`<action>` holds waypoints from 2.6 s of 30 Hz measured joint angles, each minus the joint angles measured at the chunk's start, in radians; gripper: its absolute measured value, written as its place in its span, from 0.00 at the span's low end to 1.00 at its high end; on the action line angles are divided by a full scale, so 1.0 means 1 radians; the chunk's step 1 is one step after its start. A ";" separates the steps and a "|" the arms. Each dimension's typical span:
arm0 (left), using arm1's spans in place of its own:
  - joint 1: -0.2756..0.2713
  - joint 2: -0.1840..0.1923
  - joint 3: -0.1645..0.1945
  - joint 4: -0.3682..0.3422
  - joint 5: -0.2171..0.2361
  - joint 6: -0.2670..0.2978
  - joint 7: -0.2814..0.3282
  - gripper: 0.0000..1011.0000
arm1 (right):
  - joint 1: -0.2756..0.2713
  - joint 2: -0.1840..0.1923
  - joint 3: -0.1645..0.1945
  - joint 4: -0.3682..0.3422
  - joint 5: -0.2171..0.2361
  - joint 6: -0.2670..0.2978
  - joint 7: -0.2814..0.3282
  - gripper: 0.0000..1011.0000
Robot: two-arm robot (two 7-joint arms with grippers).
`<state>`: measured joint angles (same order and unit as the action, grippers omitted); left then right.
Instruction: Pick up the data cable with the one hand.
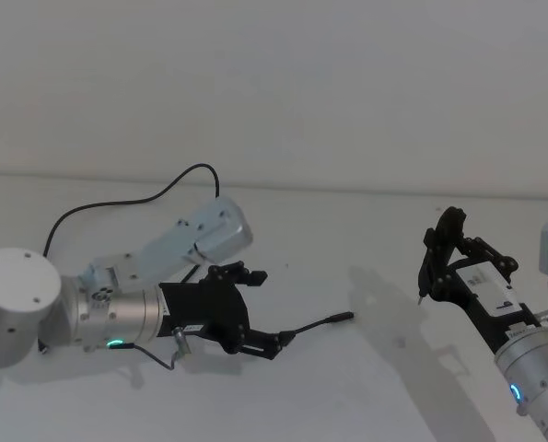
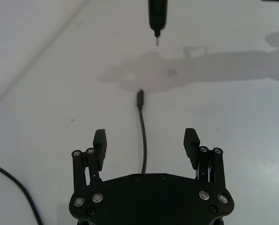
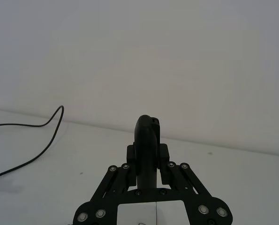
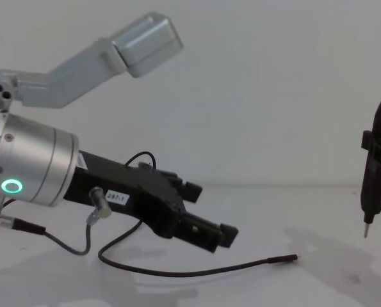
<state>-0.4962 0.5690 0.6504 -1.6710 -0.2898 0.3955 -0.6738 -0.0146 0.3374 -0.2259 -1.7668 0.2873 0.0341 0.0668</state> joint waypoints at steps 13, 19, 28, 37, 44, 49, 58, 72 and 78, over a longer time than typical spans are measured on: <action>-0.074 -0.038 0.044 0.084 -0.011 0.073 -0.052 0.99 | 0.000 0.000 0.000 0.000 0.000 0.000 0.000 0.27; -0.099 -0.062 0.059 0.125 -0.016 0.093 -0.057 0.99 | 0.000 0.000 0.000 0.000 0.000 0.000 0.000 0.27; -0.128 -0.095 0.085 0.185 -0.015 0.118 -0.056 0.99 | 0.000 0.000 0.000 0.000 0.000 0.000 0.000 0.27; -0.145 -0.122 0.101 0.235 -0.014 0.132 -0.039 0.99 | 0.000 0.000 0.000 0.000 0.000 0.000 0.000 0.27; -0.153 -0.137 0.109 0.262 -0.014 0.138 -0.025 0.99 | 0.000 0.000 0.000 0.000 0.000 0.000 0.000 0.27; -0.157 -0.144 0.113 0.278 -0.015 0.140 -0.016 0.99 | 0.000 0.000 0.000 0.000 0.000 0.000 0.000 0.27; -0.163 -0.150 0.119 0.295 -0.016 0.140 -0.004 0.99 | 0.000 0.000 0.000 0.000 0.000 0.000 0.000 0.27; -0.171 -0.153 0.129 0.313 -0.017 0.133 0.003 0.99 | 0.000 0.000 0.000 0.000 0.000 0.000 0.000 0.27; -0.172 -0.154 0.131 0.317 -0.017 0.132 0.004 0.96 | 0.000 0.000 0.000 0.000 0.000 0.000 0.000 0.27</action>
<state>-0.6681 0.4154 0.7818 -1.3543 -0.3066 0.5273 -0.6694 -0.0146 0.3375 -0.2259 -1.7668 0.2874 0.0341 0.0668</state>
